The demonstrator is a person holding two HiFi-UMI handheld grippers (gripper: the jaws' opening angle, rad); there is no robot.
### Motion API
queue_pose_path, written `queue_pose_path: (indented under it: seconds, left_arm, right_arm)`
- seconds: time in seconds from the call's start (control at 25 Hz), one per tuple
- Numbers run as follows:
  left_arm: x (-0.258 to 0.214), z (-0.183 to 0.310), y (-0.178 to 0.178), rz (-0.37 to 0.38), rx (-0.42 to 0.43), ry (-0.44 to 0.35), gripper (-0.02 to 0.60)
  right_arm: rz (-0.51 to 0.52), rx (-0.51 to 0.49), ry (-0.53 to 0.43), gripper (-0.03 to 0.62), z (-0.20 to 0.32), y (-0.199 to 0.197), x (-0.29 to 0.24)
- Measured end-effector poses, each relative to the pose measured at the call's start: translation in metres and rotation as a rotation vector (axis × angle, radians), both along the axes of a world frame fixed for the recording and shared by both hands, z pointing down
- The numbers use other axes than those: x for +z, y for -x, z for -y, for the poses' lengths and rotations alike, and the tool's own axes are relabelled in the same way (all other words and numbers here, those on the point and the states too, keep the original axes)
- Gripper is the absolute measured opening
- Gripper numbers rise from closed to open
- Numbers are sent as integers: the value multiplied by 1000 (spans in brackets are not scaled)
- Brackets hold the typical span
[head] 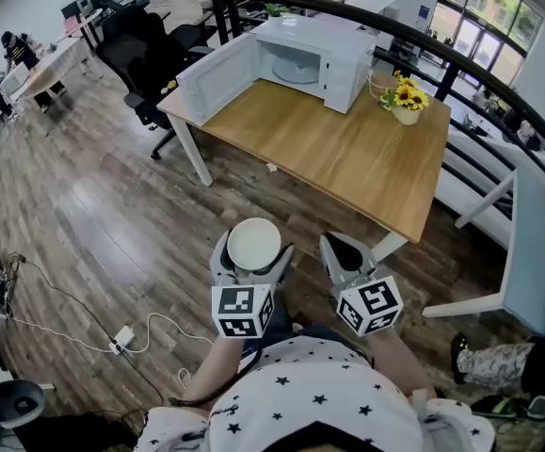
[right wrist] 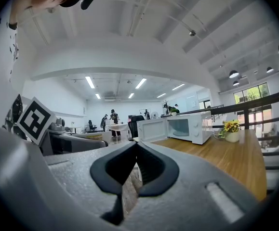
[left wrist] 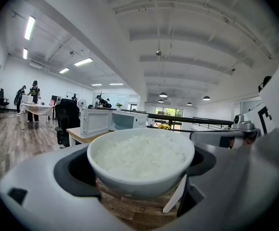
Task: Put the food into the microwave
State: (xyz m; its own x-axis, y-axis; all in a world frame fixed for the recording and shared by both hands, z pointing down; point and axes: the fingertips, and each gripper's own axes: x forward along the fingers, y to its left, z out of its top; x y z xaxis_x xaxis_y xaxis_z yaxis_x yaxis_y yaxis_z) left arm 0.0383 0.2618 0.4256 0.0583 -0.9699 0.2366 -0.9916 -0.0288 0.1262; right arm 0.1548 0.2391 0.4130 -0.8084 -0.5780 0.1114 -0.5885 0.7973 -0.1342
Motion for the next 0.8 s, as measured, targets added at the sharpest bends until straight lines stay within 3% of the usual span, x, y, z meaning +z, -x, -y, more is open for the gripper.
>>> queue_pose_path:
  seconds: [0.44, 0.8]
  left_arm:
    - [-1, 20, 6, 1, -13, -10, 517]
    - [6, 65, 28, -10, -21, -8, 517]
  right_arm:
    - [-15, -5, 1, 5, 20, 6, 4]
    - [-34, -6, 5, 5, 65, 25, 10]
